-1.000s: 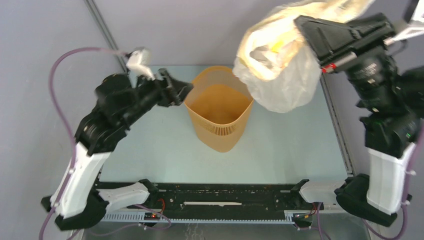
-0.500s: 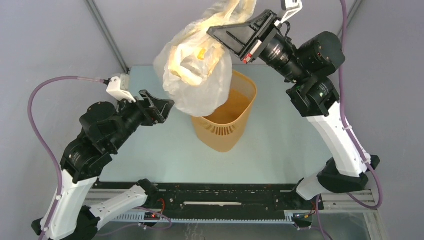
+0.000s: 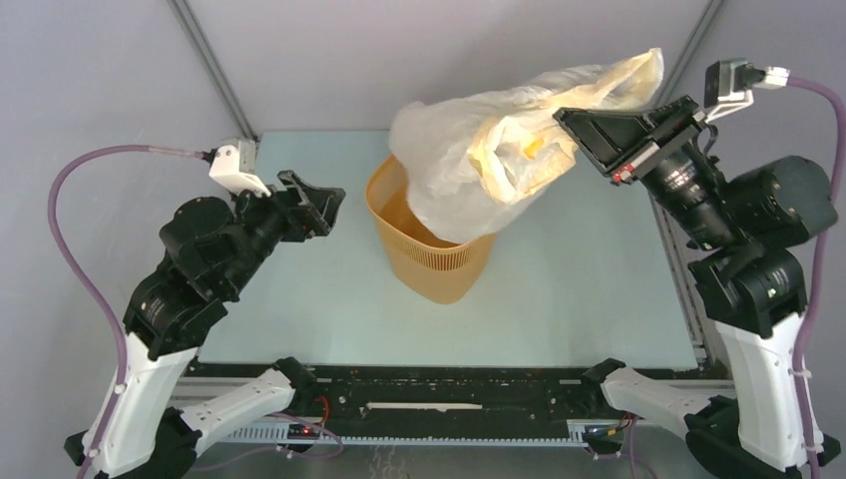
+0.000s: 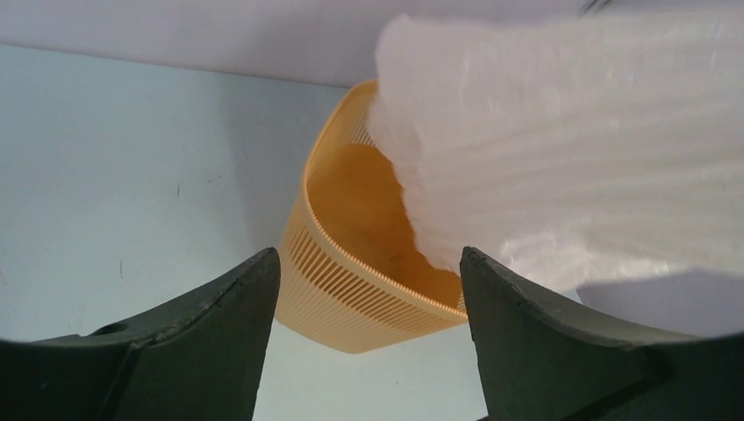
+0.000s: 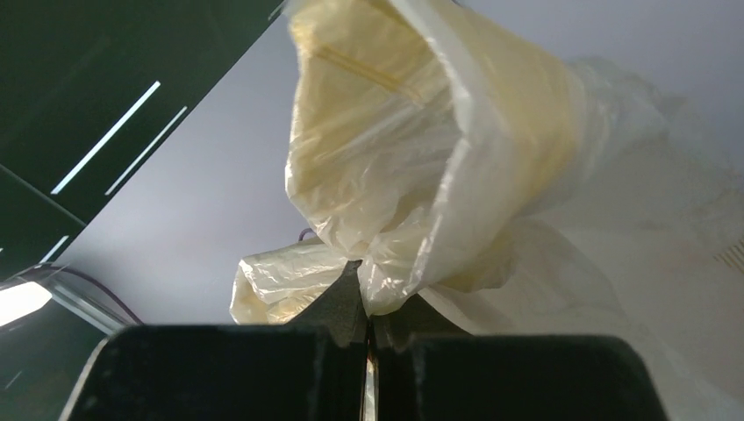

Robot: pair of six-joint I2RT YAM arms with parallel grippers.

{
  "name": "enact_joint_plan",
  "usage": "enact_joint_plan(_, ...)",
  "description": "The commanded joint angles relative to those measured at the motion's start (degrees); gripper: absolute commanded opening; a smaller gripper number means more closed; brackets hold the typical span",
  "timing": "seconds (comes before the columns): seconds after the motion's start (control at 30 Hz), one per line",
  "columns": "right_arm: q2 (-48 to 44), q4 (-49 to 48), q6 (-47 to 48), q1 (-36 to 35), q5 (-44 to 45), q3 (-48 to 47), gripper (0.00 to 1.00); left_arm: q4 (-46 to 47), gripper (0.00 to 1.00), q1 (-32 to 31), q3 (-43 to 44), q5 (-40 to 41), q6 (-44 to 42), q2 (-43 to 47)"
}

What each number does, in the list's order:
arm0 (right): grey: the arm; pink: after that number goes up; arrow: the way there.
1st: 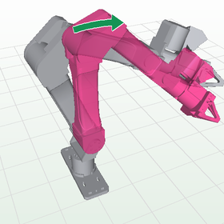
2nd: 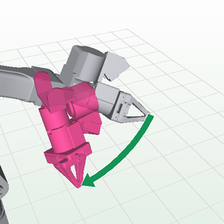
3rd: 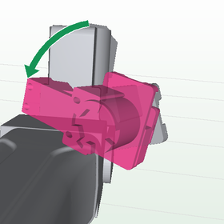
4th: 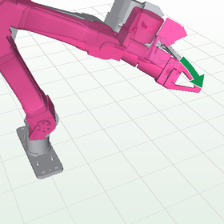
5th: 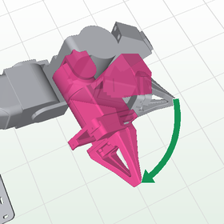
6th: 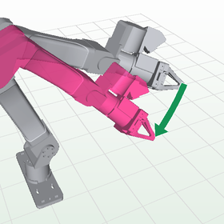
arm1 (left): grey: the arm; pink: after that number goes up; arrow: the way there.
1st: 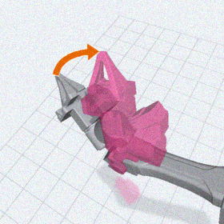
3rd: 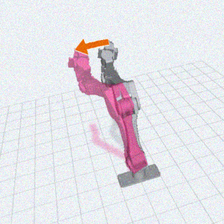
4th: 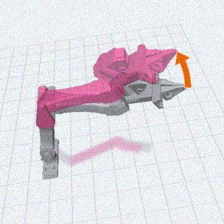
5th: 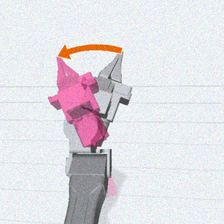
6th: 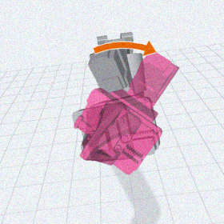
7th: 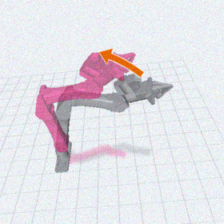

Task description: Put the trash bags into the trash bin

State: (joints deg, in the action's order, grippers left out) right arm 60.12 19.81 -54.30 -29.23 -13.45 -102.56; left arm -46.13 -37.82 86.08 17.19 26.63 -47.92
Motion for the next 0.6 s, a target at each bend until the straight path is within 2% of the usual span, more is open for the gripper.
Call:
enact_joint_plan(0.0, 0.3, 6.7, -5.6, 2.9, -4.2, 0.6, 0.00, 5.6, 0.81, 0.4, 5.0, 1.0, -0.5, -4.8)
enact_joint_plan(0.27, 6.2, 9.6, -11.2, 9.9, -23.8, -3.0, 0.00, 8.1, 0.85, 2.5, 12.6, -10.0, 4.0, -16.3)
enact_joint_plan(0.47, 7.4, 10.9, -9.7, 11.4, -25.4, -5.1, 0.00, 4.2, 0.86, 5.1, 18.8, -16.6, 6.1, -26.5)
enact_joint_plan(0.57, 7.4, 6.2, -10.2, 10.4, -23.3, -2.4, 0.00, 5.7, 0.87, 5.2, 17.3, -23.6, 6.7, -28.5)
